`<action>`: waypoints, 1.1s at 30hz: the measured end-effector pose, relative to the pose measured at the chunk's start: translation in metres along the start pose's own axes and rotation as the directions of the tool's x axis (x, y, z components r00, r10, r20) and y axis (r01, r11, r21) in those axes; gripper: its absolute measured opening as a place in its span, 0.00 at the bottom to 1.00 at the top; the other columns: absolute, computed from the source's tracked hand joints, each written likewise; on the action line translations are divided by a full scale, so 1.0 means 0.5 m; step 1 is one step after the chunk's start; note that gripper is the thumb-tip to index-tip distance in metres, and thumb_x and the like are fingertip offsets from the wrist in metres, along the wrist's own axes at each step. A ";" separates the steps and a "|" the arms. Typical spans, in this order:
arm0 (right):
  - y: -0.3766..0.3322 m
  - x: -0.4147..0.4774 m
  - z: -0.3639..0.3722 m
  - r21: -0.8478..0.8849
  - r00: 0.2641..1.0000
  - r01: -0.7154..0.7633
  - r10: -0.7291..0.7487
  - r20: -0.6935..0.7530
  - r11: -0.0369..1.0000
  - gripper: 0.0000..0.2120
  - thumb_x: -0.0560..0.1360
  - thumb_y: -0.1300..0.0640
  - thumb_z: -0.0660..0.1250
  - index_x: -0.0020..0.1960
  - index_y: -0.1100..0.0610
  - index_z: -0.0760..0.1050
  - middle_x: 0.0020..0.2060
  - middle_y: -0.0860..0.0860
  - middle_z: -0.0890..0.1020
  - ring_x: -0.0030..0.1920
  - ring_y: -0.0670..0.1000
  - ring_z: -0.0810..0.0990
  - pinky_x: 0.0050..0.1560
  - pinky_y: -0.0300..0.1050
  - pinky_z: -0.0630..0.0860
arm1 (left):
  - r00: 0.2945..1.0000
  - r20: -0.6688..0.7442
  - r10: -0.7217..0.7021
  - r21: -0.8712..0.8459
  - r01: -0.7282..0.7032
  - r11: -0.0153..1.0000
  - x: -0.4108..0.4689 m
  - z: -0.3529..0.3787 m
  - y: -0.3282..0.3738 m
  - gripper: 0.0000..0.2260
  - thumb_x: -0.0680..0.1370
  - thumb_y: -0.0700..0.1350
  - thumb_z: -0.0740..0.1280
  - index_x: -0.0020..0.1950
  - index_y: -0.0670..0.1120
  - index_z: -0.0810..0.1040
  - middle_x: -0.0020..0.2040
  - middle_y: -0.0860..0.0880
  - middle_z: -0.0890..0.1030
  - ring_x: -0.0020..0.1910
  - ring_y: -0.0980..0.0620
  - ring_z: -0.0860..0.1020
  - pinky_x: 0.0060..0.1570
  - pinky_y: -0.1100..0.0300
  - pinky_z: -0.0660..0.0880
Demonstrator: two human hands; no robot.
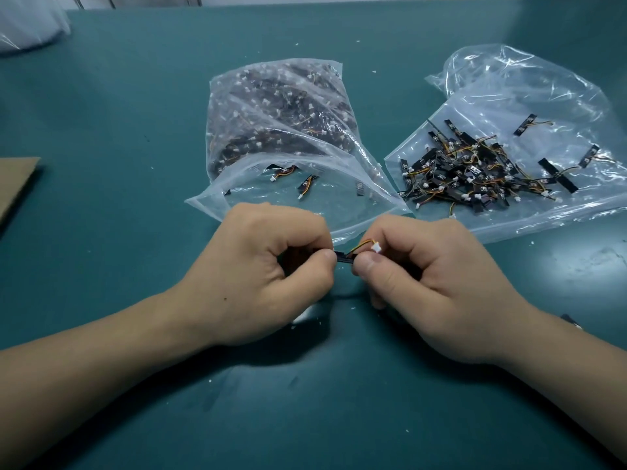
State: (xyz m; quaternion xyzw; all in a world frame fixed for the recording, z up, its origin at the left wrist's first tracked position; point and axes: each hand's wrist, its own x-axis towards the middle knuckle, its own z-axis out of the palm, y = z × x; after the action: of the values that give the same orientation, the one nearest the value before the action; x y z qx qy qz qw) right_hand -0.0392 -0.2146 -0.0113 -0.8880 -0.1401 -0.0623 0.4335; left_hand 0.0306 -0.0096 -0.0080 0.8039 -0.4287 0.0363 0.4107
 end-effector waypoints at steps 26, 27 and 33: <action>-0.001 0.002 -0.001 0.054 1.000 -0.017 0.016 0.015 0.998 0.10 0.81 0.54 0.65 0.41 0.54 0.74 0.29 0.53 0.78 0.29 0.52 0.73 0.31 0.45 0.69 | 0.998 0.051 -0.042 -0.026 0.043 0.999 0.001 -0.007 0.004 0.08 0.76 0.38 0.67 0.36 0.44 0.78 0.30 0.50 0.74 0.31 0.51 0.73 0.33 0.60 0.69; -0.002 0.002 -0.001 0.036 1.000 -0.001 0.000 0.018 0.999 0.09 0.81 0.54 0.65 0.41 0.53 0.74 0.29 0.52 0.78 0.29 0.51 0.73 0.31 0.43 0.69 | 0.996 0.071 -0.055 -0.037 0.058 0.998 0.002 -0.008 0.004 0.08 0.76 0.38 0.67 0.36 0.44 0.78 0.29 0.50 0.74 0.31 0.50 0.72 0.32 0.59 0.69; -0.002 -0.002 -0.002 0.019 1.000 0.022 -0.022 -0.001 1.000 0.09 0.79 0.58 0.66 0.40 0.53 0.74 0.28 0.50 0.77 0.28 0.50 0.73 0.30 0.43 0.68 | 0.985 0.173 0.008 0.010 -0.010 1.000 0.003 -0.003 0.003 0.09 0.76 0.39 0.67 0.36 0.44 0.77 0.30 0.51 0.73 0.31 0.51 0.72 0.34 0.51 0.71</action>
State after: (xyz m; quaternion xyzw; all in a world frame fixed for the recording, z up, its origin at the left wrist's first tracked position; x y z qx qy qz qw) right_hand -0.0402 -0.2151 -0.0101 -0.8821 -0.1505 -0.0660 0.4414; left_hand 0.0309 -0.0098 -0.0055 0.8043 -0.4663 -0.0292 0.3673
